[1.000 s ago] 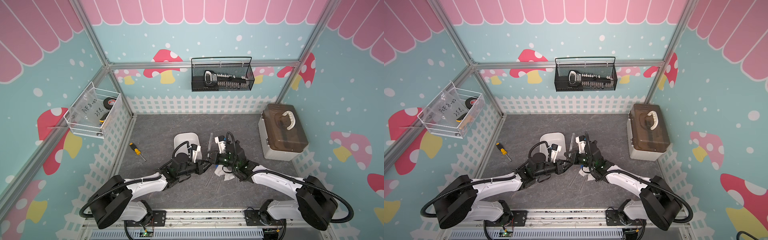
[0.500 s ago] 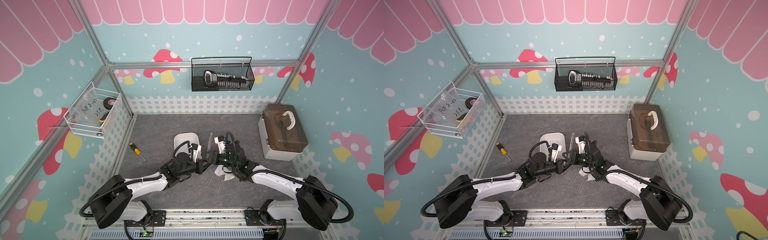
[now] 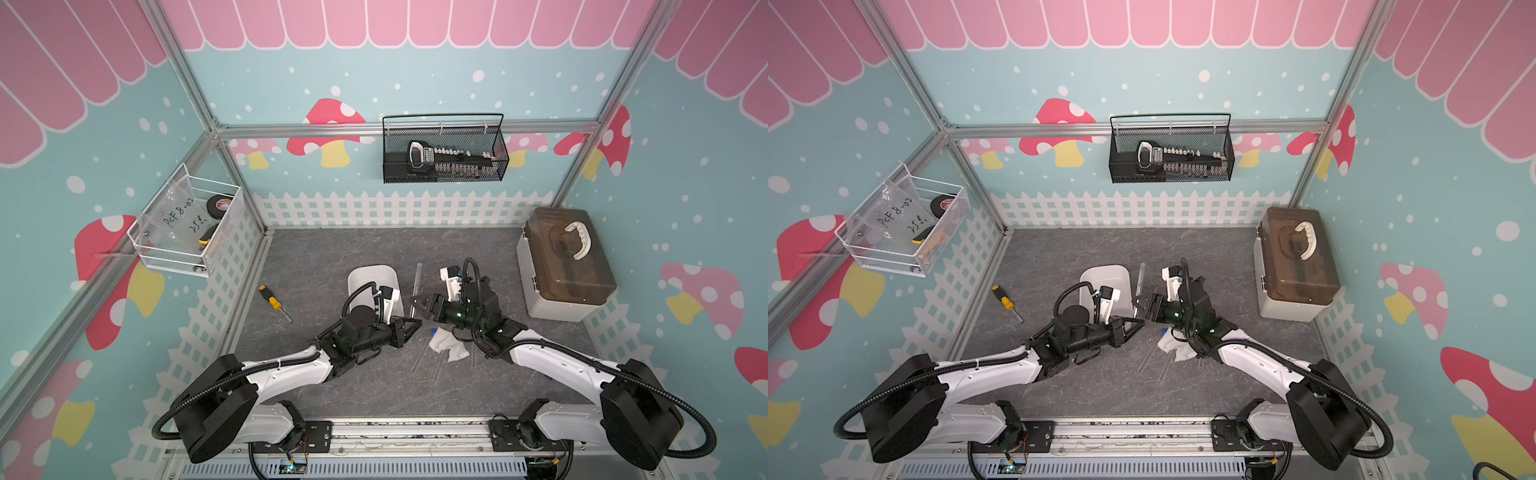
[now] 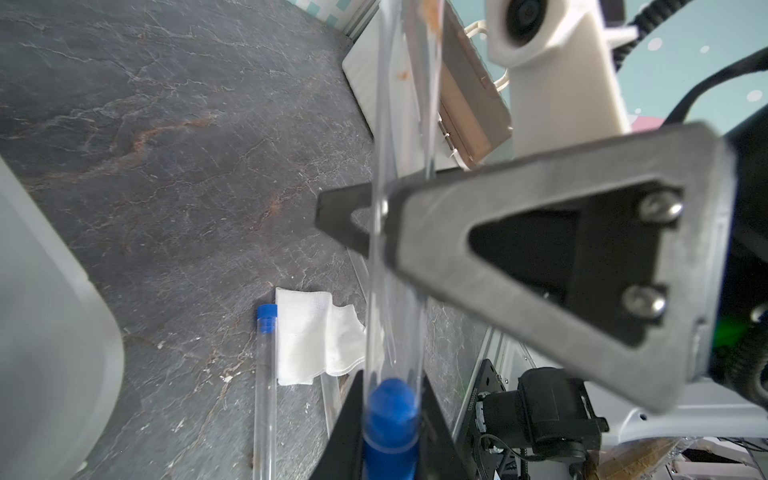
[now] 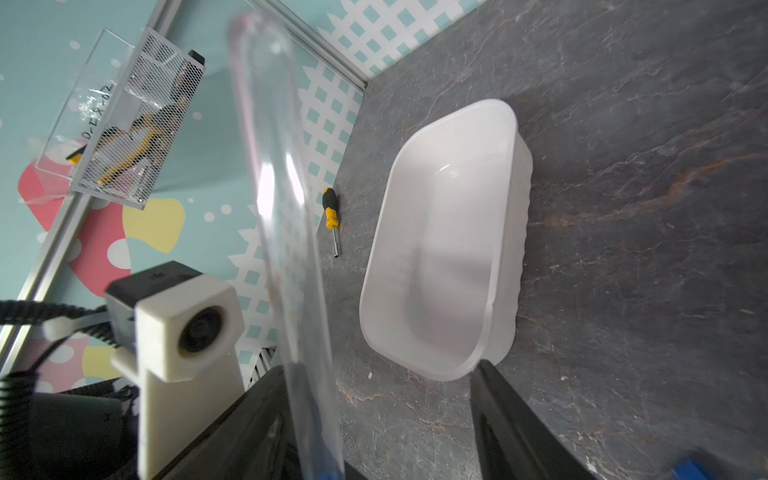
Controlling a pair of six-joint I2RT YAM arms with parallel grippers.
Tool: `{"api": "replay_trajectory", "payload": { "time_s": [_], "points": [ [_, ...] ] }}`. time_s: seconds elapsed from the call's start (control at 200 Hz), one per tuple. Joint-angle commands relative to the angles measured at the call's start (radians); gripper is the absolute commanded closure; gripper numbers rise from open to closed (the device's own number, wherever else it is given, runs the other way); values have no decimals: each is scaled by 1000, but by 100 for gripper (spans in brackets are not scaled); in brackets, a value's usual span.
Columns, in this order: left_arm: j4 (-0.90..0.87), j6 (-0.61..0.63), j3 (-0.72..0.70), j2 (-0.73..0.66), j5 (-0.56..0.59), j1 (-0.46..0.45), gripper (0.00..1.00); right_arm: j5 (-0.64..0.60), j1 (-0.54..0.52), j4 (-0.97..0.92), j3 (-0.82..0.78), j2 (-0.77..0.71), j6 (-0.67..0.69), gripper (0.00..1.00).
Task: Wipe the exteriors of test tubes
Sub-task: Adjust the test tube.
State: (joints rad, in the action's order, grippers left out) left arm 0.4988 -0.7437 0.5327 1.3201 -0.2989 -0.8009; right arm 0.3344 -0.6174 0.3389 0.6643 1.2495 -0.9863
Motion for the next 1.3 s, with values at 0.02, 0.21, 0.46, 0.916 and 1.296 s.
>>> {"api": "replay_trajectory", "payload": {
  "time_s": [0.02,0.21,0.46,0.916,1.296],
  "points": [
    [-8,4,-14,-9,6,-7,89,37,49,5,42,-30,-8,33],
    [-30,15,-10,-12,-2,-20,89,96,111,6,97,0,1,34],
    [-82,43,13,-15,9,-53,89,156,119,5,200,109,17,44],
    [-105,60,11,-40,29,-58,85,156,119,-29,183,104,37,86],
    [-82,58,32,-8,35,-58,63,219,119,-29,176,100,51,90]
  ]
}}
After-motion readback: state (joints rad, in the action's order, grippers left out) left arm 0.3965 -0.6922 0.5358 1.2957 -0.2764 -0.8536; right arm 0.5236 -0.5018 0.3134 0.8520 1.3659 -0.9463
